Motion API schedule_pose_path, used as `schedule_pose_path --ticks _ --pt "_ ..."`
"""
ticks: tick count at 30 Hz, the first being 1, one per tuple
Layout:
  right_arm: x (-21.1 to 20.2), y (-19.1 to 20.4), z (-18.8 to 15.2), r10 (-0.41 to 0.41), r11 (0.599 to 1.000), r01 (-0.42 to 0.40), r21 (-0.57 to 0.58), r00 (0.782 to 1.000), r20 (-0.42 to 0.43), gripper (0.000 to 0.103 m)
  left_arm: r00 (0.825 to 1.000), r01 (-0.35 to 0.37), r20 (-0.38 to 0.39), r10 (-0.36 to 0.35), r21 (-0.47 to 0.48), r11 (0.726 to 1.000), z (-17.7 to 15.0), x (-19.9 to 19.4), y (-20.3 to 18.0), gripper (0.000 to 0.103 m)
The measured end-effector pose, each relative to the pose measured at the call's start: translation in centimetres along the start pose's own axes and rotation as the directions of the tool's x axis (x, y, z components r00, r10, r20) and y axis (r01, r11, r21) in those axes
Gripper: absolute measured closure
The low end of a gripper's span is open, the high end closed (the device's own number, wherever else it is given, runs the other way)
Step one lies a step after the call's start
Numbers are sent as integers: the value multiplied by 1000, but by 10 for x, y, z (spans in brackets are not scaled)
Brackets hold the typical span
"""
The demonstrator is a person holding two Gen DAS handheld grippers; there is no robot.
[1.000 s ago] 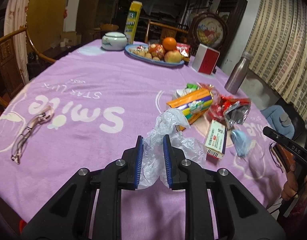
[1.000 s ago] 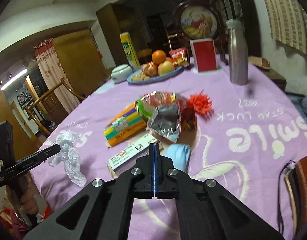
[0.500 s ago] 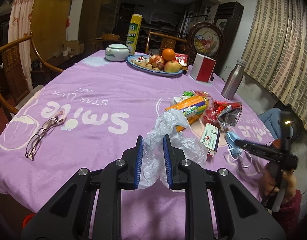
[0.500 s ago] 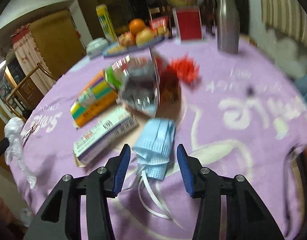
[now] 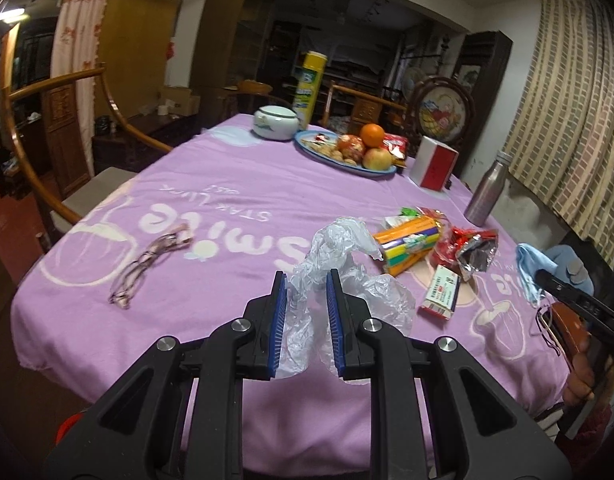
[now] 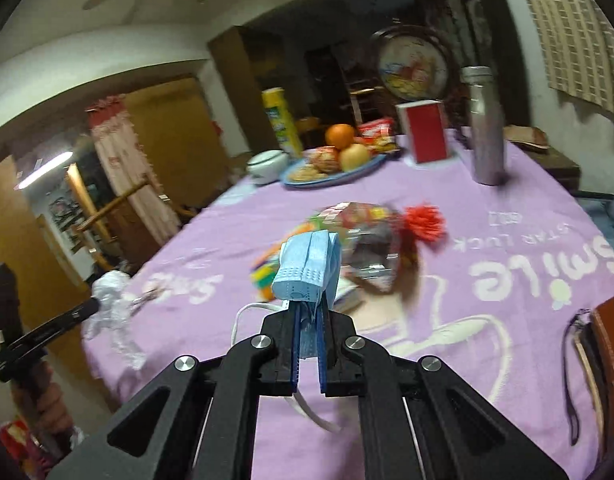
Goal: Collect trash
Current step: 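Carry the bag and mask to the red basket and release both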
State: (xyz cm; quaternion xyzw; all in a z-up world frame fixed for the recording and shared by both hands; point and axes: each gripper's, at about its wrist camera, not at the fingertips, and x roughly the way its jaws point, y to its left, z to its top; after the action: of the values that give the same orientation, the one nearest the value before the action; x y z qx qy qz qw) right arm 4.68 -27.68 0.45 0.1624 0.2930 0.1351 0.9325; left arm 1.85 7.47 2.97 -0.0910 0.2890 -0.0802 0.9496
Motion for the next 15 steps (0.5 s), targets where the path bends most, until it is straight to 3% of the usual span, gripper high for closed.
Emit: schedule_pose_path --ticks 9,15 --pt "-13 57 -9 160 985 -162 -63 987 -26 96 994 -101 43 102 -41 994 -24 -53 44 82" --pt "-4 106 -25 234 961 -245 -125 968 -94 96 972 -233 -5 234 -100 967 -60 -84 100 82"
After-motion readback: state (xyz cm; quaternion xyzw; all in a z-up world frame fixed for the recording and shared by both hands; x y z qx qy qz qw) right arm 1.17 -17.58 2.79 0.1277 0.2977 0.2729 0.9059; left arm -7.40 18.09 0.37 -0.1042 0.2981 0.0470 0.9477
